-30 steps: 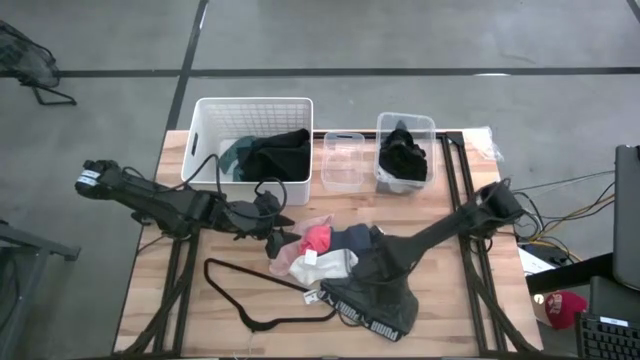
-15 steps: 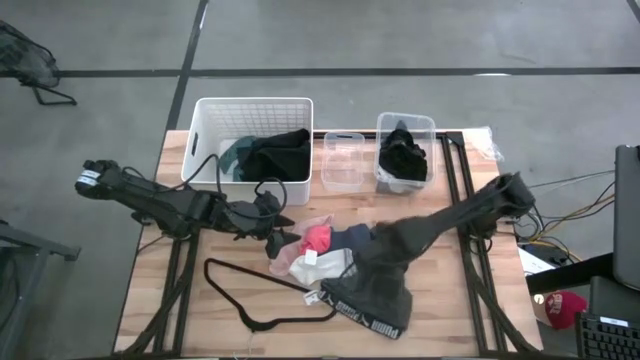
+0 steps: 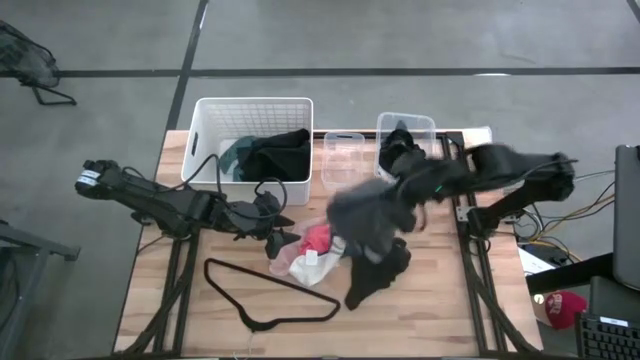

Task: Pick & Place Cloths
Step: Put the gray boxer into the large transparent bin

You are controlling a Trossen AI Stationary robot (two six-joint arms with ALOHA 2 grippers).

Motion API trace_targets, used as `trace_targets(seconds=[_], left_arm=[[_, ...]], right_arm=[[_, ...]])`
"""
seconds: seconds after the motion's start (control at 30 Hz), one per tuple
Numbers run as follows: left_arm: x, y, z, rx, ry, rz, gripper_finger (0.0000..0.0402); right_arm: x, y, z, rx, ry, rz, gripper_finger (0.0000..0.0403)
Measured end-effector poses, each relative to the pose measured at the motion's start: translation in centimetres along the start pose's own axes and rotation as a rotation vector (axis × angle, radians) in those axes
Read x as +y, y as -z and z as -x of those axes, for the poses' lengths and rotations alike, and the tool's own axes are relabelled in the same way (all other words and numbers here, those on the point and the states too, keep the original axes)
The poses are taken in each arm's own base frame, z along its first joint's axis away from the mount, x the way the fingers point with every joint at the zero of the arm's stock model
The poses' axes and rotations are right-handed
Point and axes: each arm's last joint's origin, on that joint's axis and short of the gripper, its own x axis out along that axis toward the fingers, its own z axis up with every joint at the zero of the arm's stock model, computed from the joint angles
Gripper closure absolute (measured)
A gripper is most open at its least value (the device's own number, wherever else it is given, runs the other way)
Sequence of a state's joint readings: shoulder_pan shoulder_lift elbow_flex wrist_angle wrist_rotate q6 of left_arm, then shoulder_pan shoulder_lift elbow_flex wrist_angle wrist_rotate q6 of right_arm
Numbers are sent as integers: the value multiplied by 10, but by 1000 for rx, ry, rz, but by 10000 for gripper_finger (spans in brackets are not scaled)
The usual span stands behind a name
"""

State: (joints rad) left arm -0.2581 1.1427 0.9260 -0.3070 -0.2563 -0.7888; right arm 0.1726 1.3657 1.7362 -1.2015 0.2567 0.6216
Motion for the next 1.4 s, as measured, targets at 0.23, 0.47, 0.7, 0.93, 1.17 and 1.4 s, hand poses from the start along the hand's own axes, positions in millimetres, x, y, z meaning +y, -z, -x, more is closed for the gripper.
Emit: trace_targets(seconds=[0.23,0.47,0.7,0.93,1.17,1.4], left_arm=[[0,0,0,-1,-1,15,126],[0,0,0,-4,-4,18,126],[0,0,0,-6,-5,35,126],[0,0,0,-7,-6,76,126],[0,0,0,-5,-5,78,126],[-1,1,0,-3,-1,84,126]], right_arm=[[-33,-36,69,-365,182,-45,391],[-66,-56,106,-580,546,-89,391],[-97,-62,88,-474,687,-152,391],[-114,-55,16,-157,654,-169,392],[-137,-34,-55,97,759,-196,393],[-170,1,-114,394,783,-248,393]])
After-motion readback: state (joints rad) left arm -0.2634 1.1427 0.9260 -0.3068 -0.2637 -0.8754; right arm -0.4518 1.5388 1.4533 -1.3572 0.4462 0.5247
